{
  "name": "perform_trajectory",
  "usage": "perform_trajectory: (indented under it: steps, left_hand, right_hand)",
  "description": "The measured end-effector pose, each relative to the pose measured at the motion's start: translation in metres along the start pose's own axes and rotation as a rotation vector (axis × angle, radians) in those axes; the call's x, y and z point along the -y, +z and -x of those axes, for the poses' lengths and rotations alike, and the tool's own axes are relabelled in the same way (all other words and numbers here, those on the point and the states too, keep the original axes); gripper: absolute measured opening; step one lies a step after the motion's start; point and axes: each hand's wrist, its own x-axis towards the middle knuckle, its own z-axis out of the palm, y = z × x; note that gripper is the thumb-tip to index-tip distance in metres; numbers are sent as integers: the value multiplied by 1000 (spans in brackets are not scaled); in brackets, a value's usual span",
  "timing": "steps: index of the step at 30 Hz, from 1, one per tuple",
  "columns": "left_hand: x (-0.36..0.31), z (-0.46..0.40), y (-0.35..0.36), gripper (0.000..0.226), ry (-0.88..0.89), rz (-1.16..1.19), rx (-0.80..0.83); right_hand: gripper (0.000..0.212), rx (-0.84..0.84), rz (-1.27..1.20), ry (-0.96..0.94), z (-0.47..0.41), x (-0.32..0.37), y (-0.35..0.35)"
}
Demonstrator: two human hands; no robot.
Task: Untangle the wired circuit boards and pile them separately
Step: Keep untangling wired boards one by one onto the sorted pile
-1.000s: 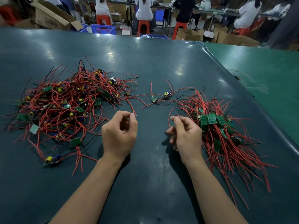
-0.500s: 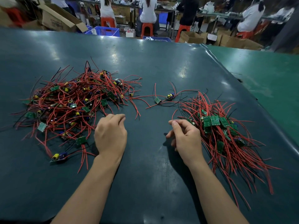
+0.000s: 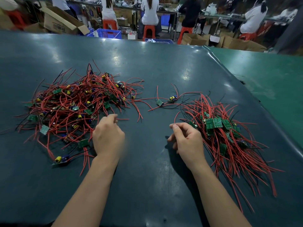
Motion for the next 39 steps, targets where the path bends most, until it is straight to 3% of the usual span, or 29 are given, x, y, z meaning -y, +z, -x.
perform_trajectory:
  steps: [6, 10, 12, 15, 17, 19, 20, 22, 23, 27, 32, 35, 37, 39]
  left_hand:
    - [-9, 5, -7, 30, 186, 286, -222]
    - [-17, 14, -2, 27, 481, 370, -286]
    - [-23, 22, 2, 24, 589, 439, -254]
    - [-27, 31, 4, 27, 699, 547, -188]
    - [-29, 39, 6, 34, 815, 614, -83]
    - [-36, 49, 10, 37, 915, 658, 38]
    - [-39, 52, 12, 36, 939, 675, 77]
    - [-43, 53, 13, 30, 914, 696, 110]
    - [-44, 51, 12, 27, 875, 701, 96]
    - [-39, 47, 7, 17, 767, 706, -7]
    - [-39, 45, 12, 47, 779, 459, 236]
    - [-42, 42, 13, 60, 490, 452, 447]
    - [-45, 39, 10, 60, 192, 668, 532]
    - [-46, 34, 7, 51, 19, 849, 552]
  right_hand:
    - [17, 25, 45, -31, 0, -2, 0]
    - [13, 25, 75, -55, 0, -3, 0]
    - [15, 78, 204, -108, 0, -4, 2]
    - [59, 193, 496, -244, 2, -4, 5]
    - [70, 255, 587, -295, 3, -2, 6]
    - [63, 299, 680, -304, 3, -3, 5]
    - [49, 302, 706, -315, 2, -3, 4]
    - [17, 225, 558, -356, 4, -5, 4]
    - [11, 179, 404, -336, 6, -4, 4]
    - [11, 90, -93, -37, 0, 2, 0]
    - [10, -9, -433, 136, -4, 10, -5]
    - [11, 30, -582, 165, -4, 12, -10]
    - [9, 79, -571, 154, -2, 12, -11]
    - [9, 124, -504, 134, 0, 11, -10]
